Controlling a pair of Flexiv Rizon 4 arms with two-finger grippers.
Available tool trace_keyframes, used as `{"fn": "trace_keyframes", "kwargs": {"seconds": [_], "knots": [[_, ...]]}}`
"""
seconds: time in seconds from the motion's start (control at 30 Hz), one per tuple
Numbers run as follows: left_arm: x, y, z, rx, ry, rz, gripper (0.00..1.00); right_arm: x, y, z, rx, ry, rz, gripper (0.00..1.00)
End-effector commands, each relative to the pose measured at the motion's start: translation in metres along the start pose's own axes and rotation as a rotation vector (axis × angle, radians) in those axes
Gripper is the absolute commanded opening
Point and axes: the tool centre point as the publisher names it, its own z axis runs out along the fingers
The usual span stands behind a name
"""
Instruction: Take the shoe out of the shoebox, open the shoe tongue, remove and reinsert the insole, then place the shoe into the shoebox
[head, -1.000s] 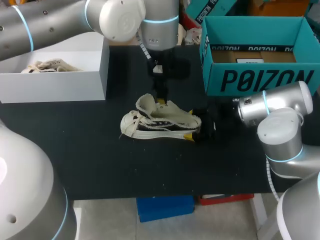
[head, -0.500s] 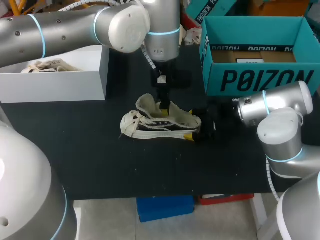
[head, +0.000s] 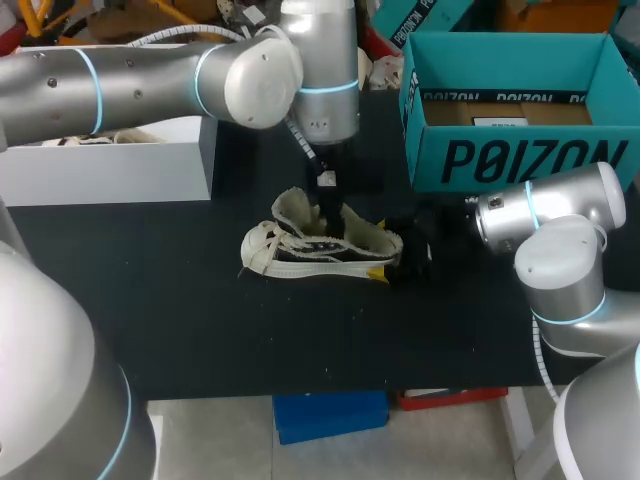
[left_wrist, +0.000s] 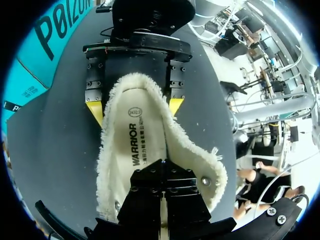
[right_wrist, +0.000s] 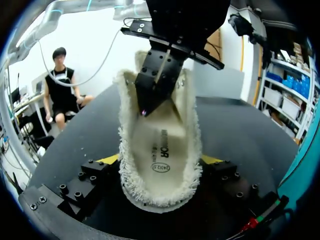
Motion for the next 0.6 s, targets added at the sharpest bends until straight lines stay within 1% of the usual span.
{"fn": "trace_keyframes", "kwargs": {"seconds": [0.03, 0.23, 0.37, 0.6], "knots": [[0.0, -0.002, 0.013, 0.013, -0.003, 0.006, 0.0, 0.0, -0.002, 0.003, 0.001, -0.001, 0.001, 0.0], [0.002, -0.002, 0.025, 0.035, -0.008, 0.013, 0.0, 0.0, -0.002, 0.003, 0.001, -0.001, 0.001, 0.0], [0.002, -0.002, 0.029, 0.048, -0.01, 0.025, 0.0, 0.0, -0.002, 0.003, 0.001, -0.001, 0.001, 0.0], [0.004, -0.006, 0.04, 0.014, -0.02, 0.033, 0.0, 0.0, -0.002, 0.003, 0.001, -0.001, 0.001, 0.0]]}}
